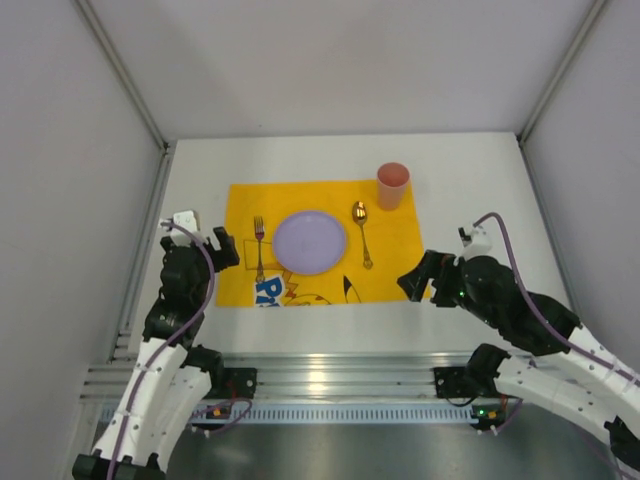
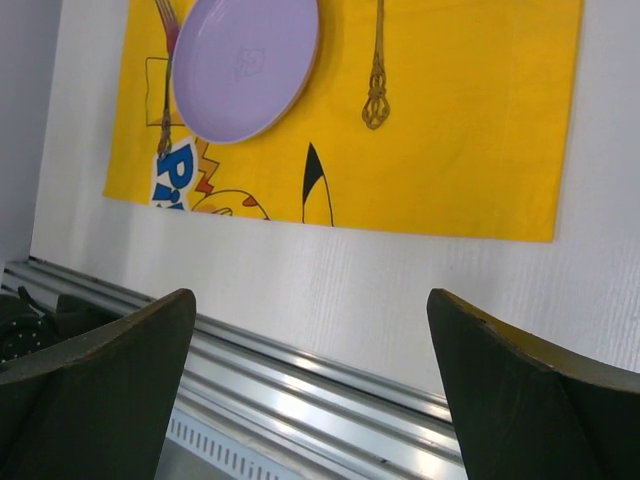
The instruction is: Set the dinner table for one person
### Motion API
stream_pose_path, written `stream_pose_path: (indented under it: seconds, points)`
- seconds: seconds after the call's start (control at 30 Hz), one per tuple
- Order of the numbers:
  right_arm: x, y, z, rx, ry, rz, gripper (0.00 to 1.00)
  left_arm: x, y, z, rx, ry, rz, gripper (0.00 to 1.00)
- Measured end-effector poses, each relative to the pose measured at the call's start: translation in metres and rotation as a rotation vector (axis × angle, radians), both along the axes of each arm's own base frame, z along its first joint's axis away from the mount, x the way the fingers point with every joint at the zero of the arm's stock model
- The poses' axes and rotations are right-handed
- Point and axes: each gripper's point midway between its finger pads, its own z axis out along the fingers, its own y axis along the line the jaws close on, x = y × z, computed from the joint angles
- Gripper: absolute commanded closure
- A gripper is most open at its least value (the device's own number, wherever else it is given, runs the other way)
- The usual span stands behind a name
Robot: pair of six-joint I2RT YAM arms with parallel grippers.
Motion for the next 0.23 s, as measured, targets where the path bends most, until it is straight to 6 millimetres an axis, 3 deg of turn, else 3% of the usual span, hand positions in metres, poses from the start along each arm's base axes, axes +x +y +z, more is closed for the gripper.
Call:
stream_pose_path:
  seconds: [0.23]
  points:
    - [-0.0010, 0.0004, -0.0032, -0.031, -0.003, 0.027, 0.00, -0.0004, 0.0020, -0.0032, 0.013, -0.007, 0.005, 0.10]
